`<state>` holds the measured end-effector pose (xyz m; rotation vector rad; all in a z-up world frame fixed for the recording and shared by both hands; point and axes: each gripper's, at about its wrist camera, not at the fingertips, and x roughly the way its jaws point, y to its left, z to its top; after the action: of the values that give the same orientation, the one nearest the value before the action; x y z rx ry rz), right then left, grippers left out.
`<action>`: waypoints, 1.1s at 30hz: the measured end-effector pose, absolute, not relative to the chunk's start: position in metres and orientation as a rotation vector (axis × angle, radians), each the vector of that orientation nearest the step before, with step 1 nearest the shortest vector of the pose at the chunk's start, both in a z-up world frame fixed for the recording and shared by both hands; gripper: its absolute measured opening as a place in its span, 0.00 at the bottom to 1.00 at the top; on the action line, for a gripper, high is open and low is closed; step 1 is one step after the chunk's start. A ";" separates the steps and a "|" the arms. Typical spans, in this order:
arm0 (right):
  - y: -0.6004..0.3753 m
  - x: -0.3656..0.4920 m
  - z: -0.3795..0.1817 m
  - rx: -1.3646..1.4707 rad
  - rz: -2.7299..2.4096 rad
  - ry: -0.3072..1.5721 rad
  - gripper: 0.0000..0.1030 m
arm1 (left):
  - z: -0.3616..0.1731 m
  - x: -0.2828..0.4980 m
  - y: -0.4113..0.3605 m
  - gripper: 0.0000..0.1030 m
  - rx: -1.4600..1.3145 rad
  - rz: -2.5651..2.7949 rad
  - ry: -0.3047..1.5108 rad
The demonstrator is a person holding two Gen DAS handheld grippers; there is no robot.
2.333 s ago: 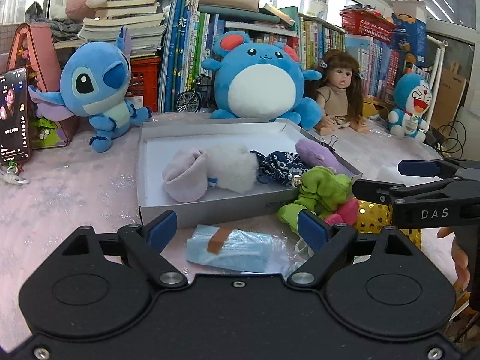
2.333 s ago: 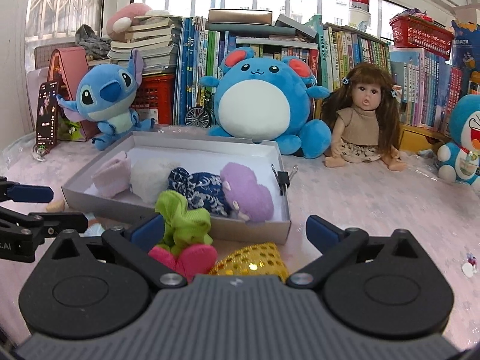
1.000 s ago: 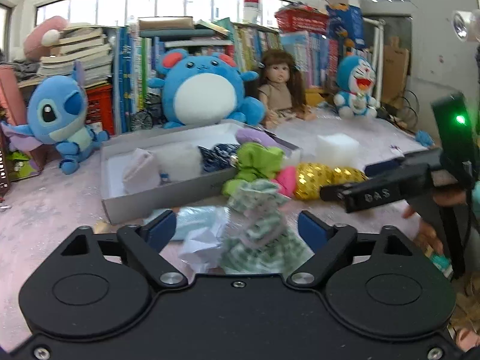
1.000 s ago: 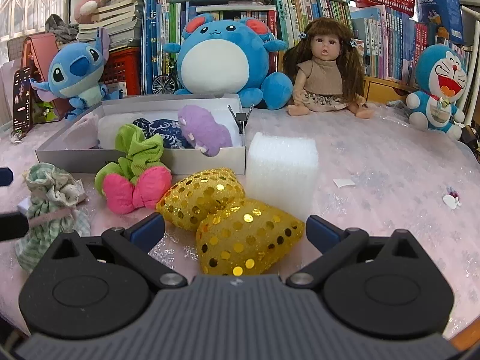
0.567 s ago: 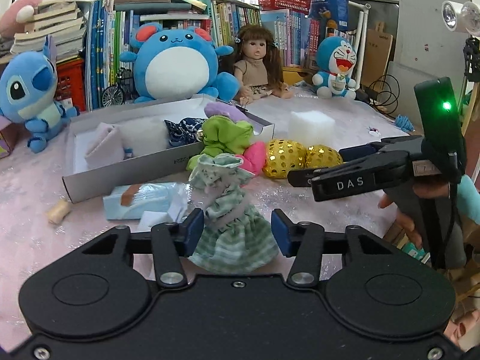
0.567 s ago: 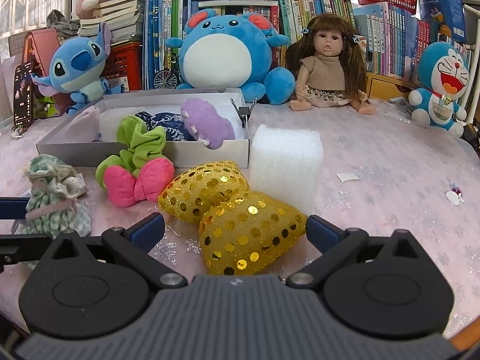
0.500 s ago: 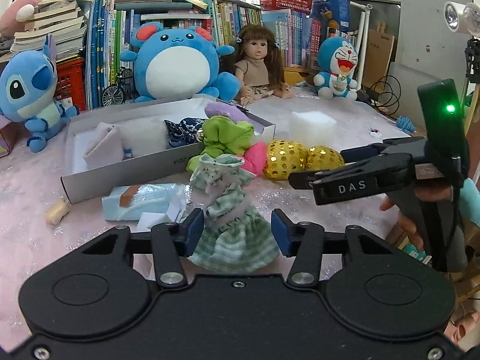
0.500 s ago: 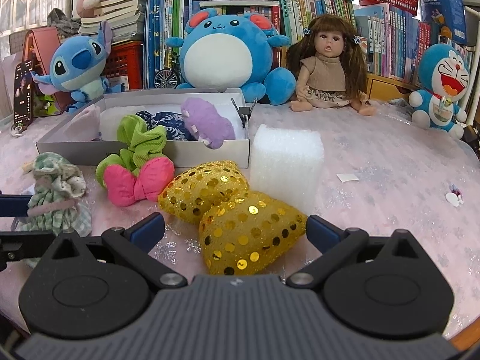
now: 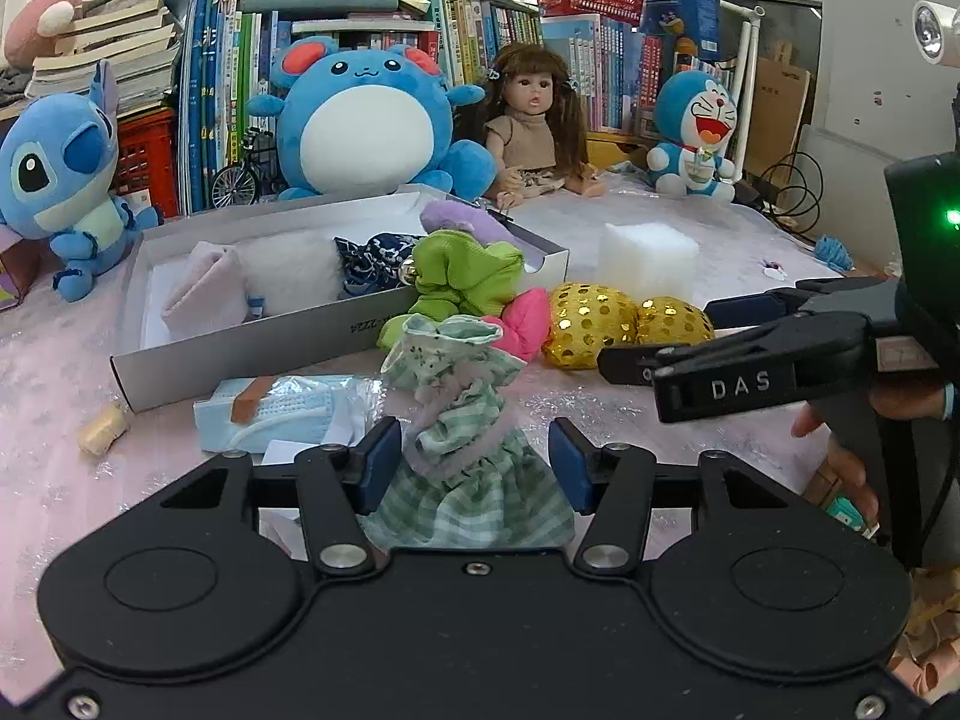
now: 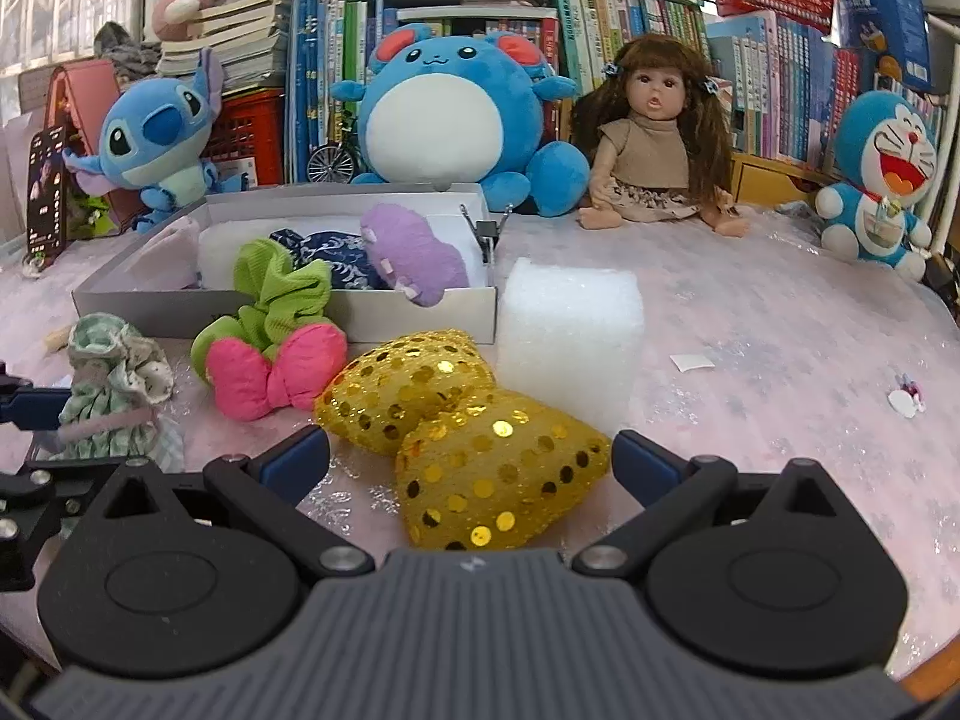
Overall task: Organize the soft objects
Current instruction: 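Close the left gripper on the green gingham pouch while the right closes on the gold sequin pillows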
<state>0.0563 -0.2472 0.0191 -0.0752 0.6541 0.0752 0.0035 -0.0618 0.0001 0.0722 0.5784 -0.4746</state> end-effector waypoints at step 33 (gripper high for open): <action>-0.247 0.042 0.015 -0.044 -0.013 0.614 0.56 | 0.008 -0.005 -0.063 0.31 0.038 -0.425 0.562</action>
<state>0.0424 -0.2471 0.0153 -0.0439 0.6140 -0.0126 -0.0046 -0.0625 0.0078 0.0381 0.5620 -0.4248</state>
